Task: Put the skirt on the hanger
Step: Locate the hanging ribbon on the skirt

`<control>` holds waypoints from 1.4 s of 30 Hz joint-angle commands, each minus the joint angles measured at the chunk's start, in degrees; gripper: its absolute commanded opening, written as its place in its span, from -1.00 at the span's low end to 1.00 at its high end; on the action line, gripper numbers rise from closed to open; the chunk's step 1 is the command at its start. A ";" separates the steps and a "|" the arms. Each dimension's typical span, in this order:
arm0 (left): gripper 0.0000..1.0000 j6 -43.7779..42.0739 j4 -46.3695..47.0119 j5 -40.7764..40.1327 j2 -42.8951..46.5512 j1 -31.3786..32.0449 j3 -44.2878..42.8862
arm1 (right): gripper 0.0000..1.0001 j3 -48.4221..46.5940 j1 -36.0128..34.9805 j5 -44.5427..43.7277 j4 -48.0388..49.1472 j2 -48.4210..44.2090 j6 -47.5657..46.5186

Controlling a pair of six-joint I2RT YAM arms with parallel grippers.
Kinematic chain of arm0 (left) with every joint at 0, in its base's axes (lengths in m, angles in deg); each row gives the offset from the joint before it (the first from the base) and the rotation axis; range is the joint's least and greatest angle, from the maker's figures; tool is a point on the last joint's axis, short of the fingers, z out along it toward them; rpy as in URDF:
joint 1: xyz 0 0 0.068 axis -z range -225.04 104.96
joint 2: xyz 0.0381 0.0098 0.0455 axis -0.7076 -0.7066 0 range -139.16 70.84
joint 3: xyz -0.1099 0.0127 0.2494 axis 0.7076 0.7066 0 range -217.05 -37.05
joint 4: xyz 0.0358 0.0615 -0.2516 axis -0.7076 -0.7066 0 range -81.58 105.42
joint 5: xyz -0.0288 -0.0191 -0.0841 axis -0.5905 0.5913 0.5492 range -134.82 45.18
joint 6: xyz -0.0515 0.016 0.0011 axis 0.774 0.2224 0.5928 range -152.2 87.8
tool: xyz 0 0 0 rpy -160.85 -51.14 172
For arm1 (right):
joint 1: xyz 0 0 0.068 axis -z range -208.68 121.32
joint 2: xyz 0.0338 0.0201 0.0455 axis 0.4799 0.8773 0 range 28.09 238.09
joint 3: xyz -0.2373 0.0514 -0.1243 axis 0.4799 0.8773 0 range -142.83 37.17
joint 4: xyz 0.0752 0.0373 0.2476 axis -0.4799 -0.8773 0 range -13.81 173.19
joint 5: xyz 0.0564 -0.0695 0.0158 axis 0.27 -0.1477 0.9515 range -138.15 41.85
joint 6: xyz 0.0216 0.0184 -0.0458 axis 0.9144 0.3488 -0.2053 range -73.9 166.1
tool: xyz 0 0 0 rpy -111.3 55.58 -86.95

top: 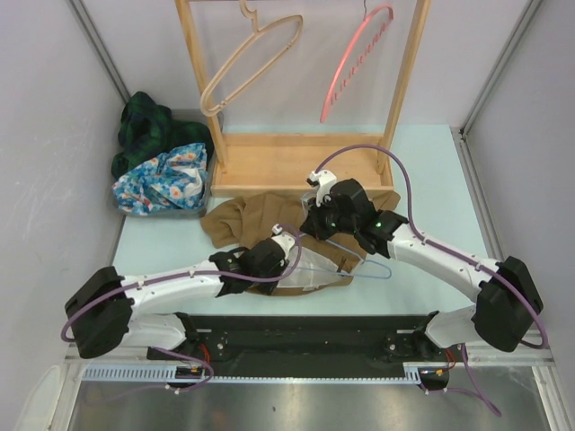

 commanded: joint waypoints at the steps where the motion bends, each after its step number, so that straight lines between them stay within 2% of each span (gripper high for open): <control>1: -0.24 0.92 -3.24 -6.05 -2.36 0.47 -3.24 | -1.00 -2.56 0.83 0.12 0.81 0.38 0.74; 6: -0.24 1.54 -4.30 -10.89 -4.03 1.17 -3.94 | -1.00 -2.65 1.01 0.82 1.16 0.65 0.82; 11: -0.28 1.54 -3.42 -11.25 -4.82 1.17 -4.03 | -1.00 -2.56 1.09 0.91 1.07 0.82 1.00; 22: -0.89 1.89 -3.42 -9.84 -6.23 1.70 -2.80 | -1.00 -2.56 1.18 0.47 1.25 0.82 1.00; 23: -1.00 1.89 -3.60 -10.19 -6.15 1.70 -2.97 | -1.00 -2.56 1.18 0.47 1.25 0.82 0.91; 30: -0.99 1.98 -8.42 -11.77 -2.38 1.78 -6.57 | -1.00 -2.47 1.27 0.30 0.64 0.30 0.47; 35: -1.00 2.50 -11.24 -12.04 5.79 1.70 -8.69 | -1.00 -2.73 1.80 1.00 -0.15 -0.41 0.12; 42: -1.00 6.11 -11.33 -12.04 12.75 0.03 -6.85 | -1.00 -3.09 1.80 2.22 -0.60 -1.29 -1.11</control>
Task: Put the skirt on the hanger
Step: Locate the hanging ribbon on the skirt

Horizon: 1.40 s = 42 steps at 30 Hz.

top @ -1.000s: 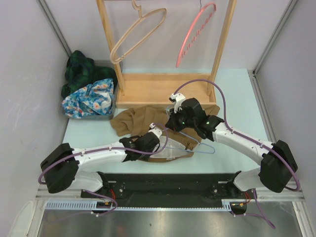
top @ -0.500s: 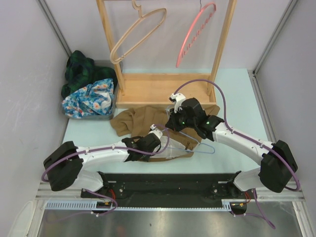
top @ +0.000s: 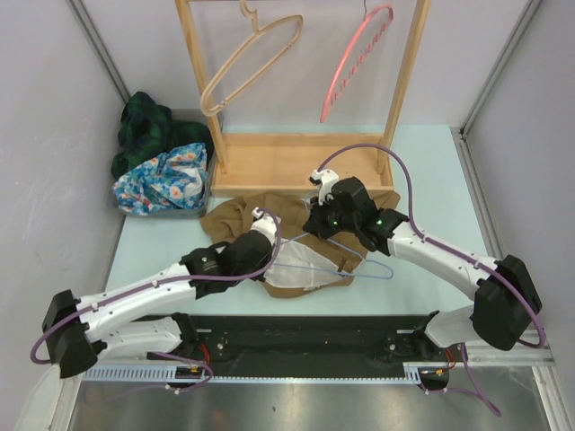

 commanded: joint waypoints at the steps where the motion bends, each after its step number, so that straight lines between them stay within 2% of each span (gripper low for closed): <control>1: -1.00 4.57 -0.82 -1.81 2.74 -1.37 0.26 | -1.00 -2.89 0.22 2.14 0.47 -2.31 -2.03; 10: -1.00 7.84 -0.91 -0.58 10.65 -7.70 3.60 | -1.00 0.62 0.14 6.10 1.79 -10.48 -4.49; 21: -1.00 8.28 -1.87 -1.64 10.39 -7.70 4.04 | -1.00 3.79 0.22 7.32 0.91 -14.79 -8.26; 31: -1.00 8.63 -5.83 -5.50 9.25 -7.70 3.43 | -1.00 6.51 3.39 18.04 3.55 -18.22 -9.50; 42: -1.00 9.07 -6.88 -7.88 8.89 -7.70 3.08 | -1.00 6.16 3.92 20.43 2.23 -17.96 -10.82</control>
